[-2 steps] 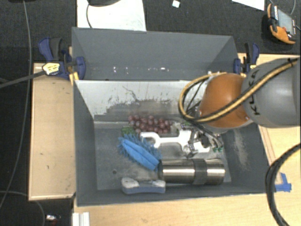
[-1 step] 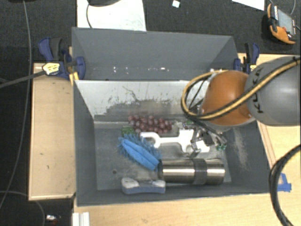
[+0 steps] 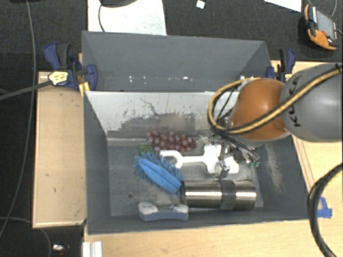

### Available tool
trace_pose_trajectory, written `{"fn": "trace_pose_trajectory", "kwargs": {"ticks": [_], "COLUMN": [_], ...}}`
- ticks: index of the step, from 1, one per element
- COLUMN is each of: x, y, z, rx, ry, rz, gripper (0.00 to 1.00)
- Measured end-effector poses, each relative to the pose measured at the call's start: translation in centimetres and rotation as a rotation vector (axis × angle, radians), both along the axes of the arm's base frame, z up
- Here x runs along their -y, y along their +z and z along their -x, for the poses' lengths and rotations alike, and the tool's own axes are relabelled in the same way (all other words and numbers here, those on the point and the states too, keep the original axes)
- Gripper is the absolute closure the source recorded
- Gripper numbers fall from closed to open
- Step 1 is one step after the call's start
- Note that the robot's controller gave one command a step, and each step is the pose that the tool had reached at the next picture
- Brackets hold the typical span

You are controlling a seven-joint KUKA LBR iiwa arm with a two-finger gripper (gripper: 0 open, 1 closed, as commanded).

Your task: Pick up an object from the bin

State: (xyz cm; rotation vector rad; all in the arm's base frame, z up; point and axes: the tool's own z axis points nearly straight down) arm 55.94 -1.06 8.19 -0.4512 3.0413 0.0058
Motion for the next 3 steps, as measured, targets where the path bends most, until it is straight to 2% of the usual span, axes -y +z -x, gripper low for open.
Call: {"fn": "trace_pose_trajectory", "kwargs": {"ticks": [1, 2, 3], "x": [3.85, 3.78, 3.77], "y": [-0.22, -0.07, -0.06], "z": [3.85, 3.69, 3.67], "rx": [0.016, 0.02, 0.021], "ry": [-0.04, -0.039, -0.039], "rz": [-0.002, -0.003, -0.003], "gripper": [0.0, 1.0, 1.0]}}
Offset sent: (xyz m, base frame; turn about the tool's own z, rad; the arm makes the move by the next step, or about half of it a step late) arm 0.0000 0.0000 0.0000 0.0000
